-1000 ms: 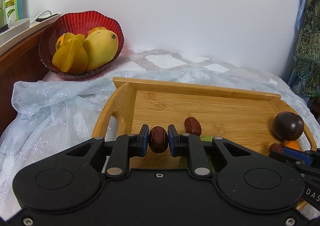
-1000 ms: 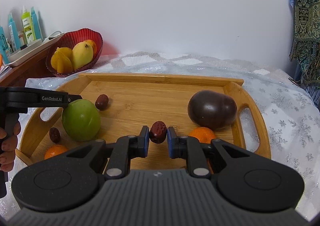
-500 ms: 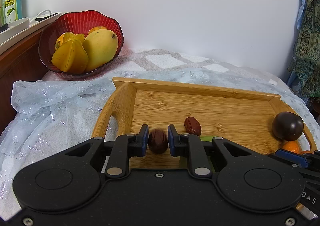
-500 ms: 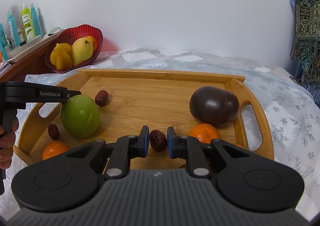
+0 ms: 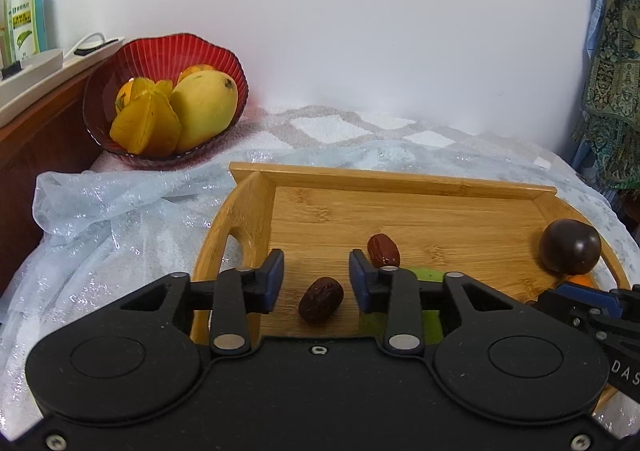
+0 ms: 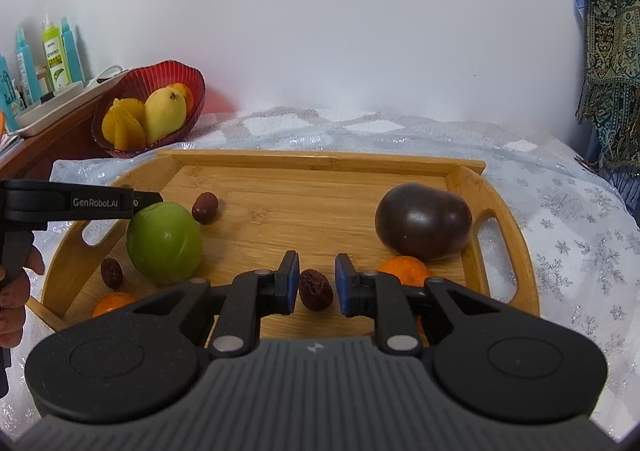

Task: Organize fruits

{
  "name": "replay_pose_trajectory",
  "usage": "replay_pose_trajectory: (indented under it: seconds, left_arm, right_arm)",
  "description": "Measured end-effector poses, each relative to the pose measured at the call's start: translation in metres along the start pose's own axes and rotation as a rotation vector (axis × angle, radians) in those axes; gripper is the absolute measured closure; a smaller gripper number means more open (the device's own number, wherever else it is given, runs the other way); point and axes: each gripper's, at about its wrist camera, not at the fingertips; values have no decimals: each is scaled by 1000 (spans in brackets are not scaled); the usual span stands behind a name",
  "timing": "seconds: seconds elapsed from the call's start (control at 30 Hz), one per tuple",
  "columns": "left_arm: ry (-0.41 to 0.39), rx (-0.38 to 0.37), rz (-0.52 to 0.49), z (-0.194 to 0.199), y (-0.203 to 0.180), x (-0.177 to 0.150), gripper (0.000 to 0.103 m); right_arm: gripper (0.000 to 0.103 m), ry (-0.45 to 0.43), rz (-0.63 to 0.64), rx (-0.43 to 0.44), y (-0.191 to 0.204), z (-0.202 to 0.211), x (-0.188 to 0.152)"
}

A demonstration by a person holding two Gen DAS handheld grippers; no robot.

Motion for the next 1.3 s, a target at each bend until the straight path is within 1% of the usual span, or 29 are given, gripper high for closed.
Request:
replay_pose_trajectory:
  seconds: [0.13,0.2,0.43,0.63,0.9,0.97,1.0,1.03,1.17,1.3]
  left_arm:
    - [-14,0,-3,10,-1,-2,63]
    - [-24,8,-12,15,-2,-3,61]
    - [-53,4,-33,37,-4,-6,53]
    - [-69,-4,-78,53,-13,-10,52]
    - [-69,-24,-92,65,-22,-18,51]
    - [-72,-28,-91,68,-24,-19,44]
    - [-75,-31,-88,70,-24,-20,38]
    - [-79,-35,-86,72,-24,-21,35]
    - [-80,-44,-90,78,-26,-23,34]
    - [-83,-38,-95,84,-30,-27,25]
  right_arm:
    - [67,-23,1,-6,1,6,2]
    - [58,-39,3,-11,1,10,3]
    - [50,-104,-28,-25,-8,29,7]
    - [46,-134,-64,-36,-14,40,6]
    - [42,-153,-91,-48,-17,48,2]
    - [40,-160,-93,-52,-17,50,2]
    - [39,-163,-95,-53,-18,51,2]
    - [39,-165,-96,-55,-18,52,1]
    - [36,-179,-96,-68,-20,57,0]
    - [31,-195,-94,-85,-21,64,-2]
Point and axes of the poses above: each gripper's, at about its wrist camera, not at the fingertips, and z roughly against the way its jaws point, y to its left, x to its top, and after that the axes turned 6 degrees about z, right-handed
